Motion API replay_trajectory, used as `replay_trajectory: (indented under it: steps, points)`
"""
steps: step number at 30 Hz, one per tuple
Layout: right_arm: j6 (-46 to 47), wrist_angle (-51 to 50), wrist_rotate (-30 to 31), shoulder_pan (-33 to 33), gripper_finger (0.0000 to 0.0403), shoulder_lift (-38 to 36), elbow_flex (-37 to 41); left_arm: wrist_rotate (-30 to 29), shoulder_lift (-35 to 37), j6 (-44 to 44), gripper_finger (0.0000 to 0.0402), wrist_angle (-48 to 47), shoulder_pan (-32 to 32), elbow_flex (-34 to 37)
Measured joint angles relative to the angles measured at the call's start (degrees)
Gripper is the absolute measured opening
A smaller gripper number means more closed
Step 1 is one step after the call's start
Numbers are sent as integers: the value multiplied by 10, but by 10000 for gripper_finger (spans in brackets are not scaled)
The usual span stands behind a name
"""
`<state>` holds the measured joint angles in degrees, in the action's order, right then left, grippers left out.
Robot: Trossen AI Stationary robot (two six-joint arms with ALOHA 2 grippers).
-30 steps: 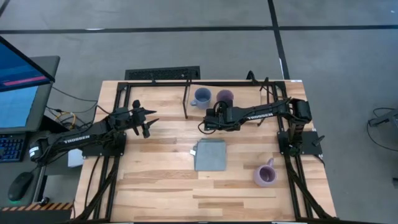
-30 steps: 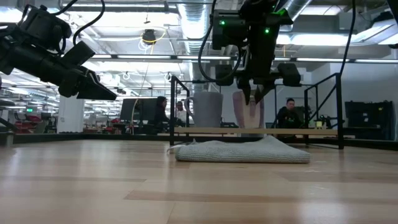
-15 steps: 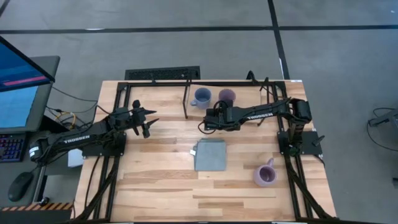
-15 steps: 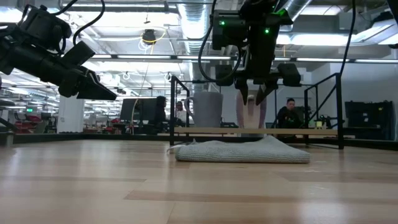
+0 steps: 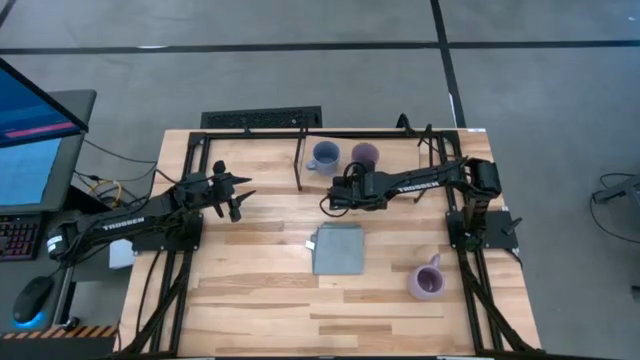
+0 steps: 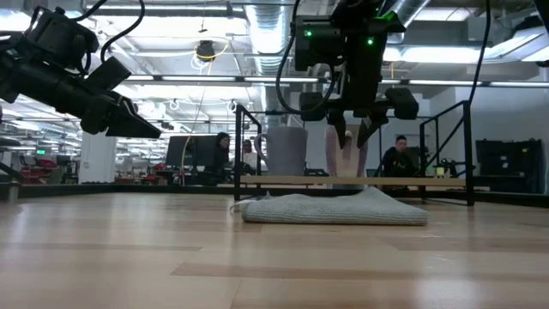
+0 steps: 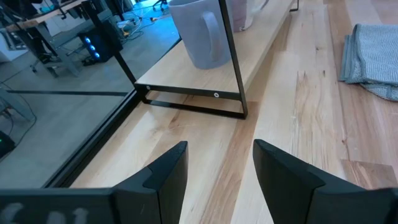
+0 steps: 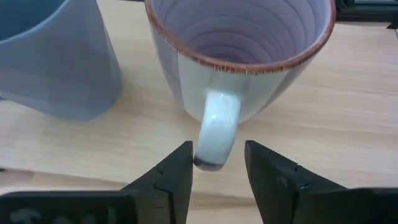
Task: Stack small to large cups/mugs on shelf
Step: Put the left violet cup on the shelf, then put the violet cup on the shelf
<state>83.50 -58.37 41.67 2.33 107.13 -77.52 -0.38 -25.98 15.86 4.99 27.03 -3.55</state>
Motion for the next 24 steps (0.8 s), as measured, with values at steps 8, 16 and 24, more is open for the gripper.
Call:
replay_trajectory:
  steps: [8,16,24]
  points:
    - [0,-15,-14,0,169,0,0,0,0,0,174,0,0,0]
    - [-8,-14,-48,-1,167,0,0,0,0,0,174,0,0,0]
    - [-25,-13,-75,-39,169,0,0,0,0,0,174,0,0,0]
